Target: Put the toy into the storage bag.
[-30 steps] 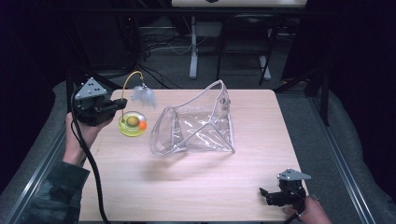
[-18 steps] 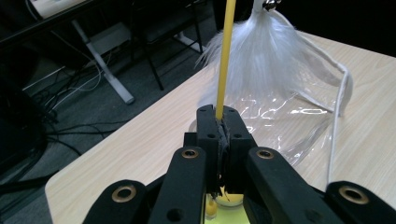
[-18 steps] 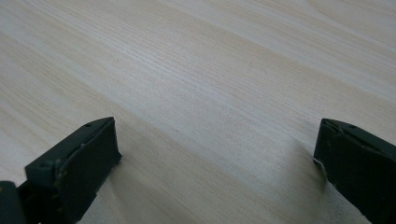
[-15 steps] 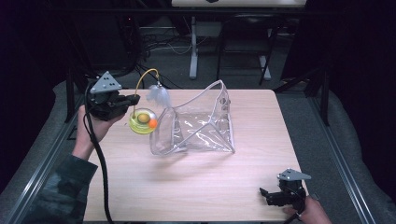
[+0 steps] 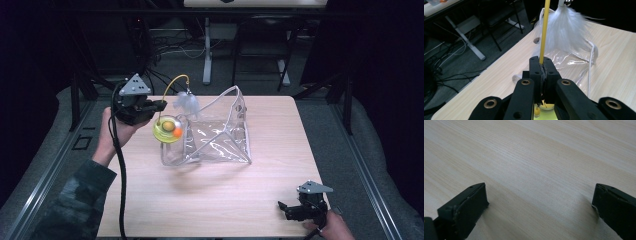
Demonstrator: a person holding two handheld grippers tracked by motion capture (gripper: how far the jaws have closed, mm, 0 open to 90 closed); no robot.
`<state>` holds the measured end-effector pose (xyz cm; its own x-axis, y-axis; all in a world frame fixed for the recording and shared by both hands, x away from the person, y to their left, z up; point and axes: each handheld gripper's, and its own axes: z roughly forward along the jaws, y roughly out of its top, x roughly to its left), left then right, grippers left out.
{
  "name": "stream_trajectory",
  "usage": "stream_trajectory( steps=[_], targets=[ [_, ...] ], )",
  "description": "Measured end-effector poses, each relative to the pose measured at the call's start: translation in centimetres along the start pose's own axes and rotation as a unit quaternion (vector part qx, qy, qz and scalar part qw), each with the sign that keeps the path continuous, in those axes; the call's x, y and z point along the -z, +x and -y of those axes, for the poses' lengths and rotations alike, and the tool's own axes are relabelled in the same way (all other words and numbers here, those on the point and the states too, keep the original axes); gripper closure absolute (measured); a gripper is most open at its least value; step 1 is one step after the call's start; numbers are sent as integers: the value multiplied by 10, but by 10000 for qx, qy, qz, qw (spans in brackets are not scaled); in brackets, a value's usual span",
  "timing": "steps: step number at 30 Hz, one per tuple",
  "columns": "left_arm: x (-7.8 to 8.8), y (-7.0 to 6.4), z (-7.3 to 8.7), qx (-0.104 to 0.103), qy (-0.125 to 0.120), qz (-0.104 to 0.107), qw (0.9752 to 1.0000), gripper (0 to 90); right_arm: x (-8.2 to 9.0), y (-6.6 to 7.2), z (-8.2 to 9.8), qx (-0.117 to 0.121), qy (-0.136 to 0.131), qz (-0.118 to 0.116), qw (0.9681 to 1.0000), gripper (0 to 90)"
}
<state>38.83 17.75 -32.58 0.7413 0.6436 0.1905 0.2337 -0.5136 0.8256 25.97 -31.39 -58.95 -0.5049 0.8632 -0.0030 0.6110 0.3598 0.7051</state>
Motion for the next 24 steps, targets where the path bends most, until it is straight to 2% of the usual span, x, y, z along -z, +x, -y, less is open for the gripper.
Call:
stream_trajectory(
  steps=[6, 13, 18, 24],
  targets=[
    [-18, -3, -3, 50, -5, 170, 9998, 881, 0, 0, 0, -2, 4, -1, 10000, 0],
    [-40, -7, -3, 68, 110, 324, 9994, 881, 0, 0, 0, -2, 3, 0, 10000, 0],
    [-48, -10, -3, 91, 133, 374, 9992, 881, 0, 0, 0, -21, -6, -33, 10000, 0],
    [-59, -11, -3, 124, 32, 468, 9988, 881, 0, 0, 0, -32, -20, -26, 10000, 0]
  ],
)
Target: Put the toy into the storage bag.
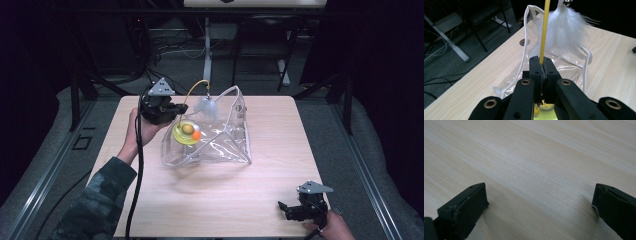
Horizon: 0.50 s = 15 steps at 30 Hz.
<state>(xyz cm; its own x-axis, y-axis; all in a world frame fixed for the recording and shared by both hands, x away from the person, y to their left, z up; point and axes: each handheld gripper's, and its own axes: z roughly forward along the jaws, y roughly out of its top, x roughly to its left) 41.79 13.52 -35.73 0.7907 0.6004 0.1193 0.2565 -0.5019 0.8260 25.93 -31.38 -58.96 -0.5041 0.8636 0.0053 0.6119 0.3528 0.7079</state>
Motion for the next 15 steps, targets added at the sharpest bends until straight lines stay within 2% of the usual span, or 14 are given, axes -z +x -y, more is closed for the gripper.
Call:
stream_trajectory(
  steps=[15],
  targets=[
    [-24, -3, -1, 75, 84, 130, 9999, 881, 0, 0, 0, 22, 9, 21, 10000, 0]
  ],
)
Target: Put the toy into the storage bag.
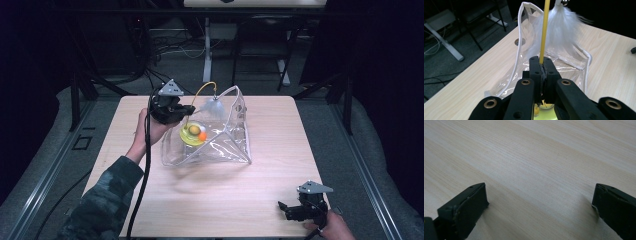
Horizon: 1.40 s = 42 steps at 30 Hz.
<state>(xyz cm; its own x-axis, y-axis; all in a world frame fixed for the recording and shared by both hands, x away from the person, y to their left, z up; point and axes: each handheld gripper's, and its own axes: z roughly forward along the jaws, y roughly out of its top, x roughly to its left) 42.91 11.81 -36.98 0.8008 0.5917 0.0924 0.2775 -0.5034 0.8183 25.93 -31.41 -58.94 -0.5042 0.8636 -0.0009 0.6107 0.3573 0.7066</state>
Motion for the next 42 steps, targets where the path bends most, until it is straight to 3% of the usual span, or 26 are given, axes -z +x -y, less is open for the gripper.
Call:
stream_trajectory(
  steps=[11, 16, 30, 39, 42],
  targets=[
    [-25, -4, 11, 93, 184, 105, 9997, 881, 0, 0, 0, 19, 14, 33, 10000, 0],
    [-36, -7, 17, 47, 311, 83, 9995, 881, 0, 0, 0, 21, 16, 35, 10000, 0],
    [-65, -4, 33, 227, 472, -28, 9986, 881, 0, 0, 0, 2, 0, 11, 10000, 0],
    [-77, -2, 38, 240, 673, -45, 9974, 879, 0, 0, 0, 0, -3, 5, 10000, 0],
    [-81, -3, 40, 281, 788, 42, 9965, 877, 0, 0, 0, 6, 3, 16, 10000, 0]
  ],
)
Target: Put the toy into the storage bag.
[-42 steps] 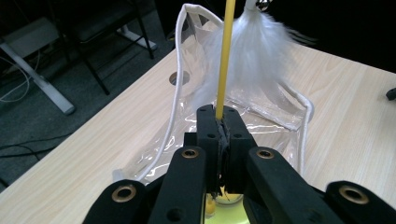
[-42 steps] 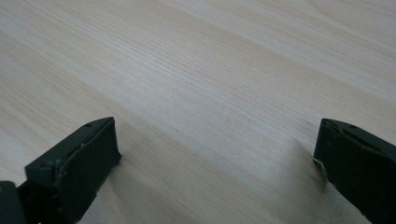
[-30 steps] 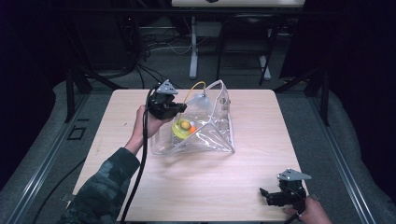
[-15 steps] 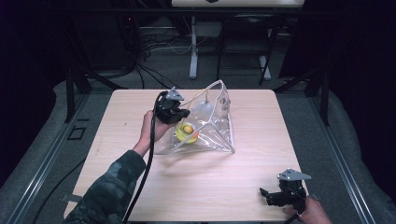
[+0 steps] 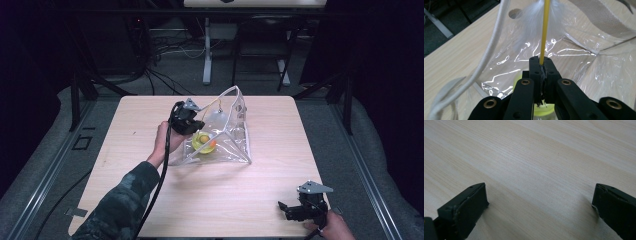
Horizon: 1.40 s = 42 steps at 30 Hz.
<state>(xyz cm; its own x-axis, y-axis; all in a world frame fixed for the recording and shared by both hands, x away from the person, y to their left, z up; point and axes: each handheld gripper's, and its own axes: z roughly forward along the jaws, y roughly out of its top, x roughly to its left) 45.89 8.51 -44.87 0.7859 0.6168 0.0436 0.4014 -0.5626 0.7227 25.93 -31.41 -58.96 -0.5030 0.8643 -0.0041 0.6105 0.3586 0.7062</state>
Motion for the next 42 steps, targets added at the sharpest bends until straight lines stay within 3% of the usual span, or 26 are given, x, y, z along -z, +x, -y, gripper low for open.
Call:
stream_trajectory(
  steps=[2, 11, 18, 22, 25, 32, 42],
  targets=[
    [-4, 0, 2, -7, 125, 24, 9999, 876, 0, 0, 0, -5, -4, -10, 10000, 0],
    [-1, 5, 4, 141, 37, 77, 9999, 860, 0, 0, 0, -7, -4, -13, 10000, 0],
    [5, 5, 3, 212, 60, 120, 9997, 791, 0, 0, 0, 1, 1, 0, 10000, 0],
    [12, 4, 1, 234, 2, 180, 9996, 716, 0, 0, 0, -1, 3, -1, 10000, 0],
    [17, 1, -1, 210, 6, 222, 9995, 606, 0, 0, 0, -7, -4, -12, 10000, 0],
    [32, -4, -6, 117, -18, 140, 9998, 399, 0, 0, 0, 3, -3, 4, 10000, 0],
    [72, -2, -7, -65, -59, -3, 10000, 218, 0, 0, 0, -8, -3, -13, 10000, 0]
  ],
)
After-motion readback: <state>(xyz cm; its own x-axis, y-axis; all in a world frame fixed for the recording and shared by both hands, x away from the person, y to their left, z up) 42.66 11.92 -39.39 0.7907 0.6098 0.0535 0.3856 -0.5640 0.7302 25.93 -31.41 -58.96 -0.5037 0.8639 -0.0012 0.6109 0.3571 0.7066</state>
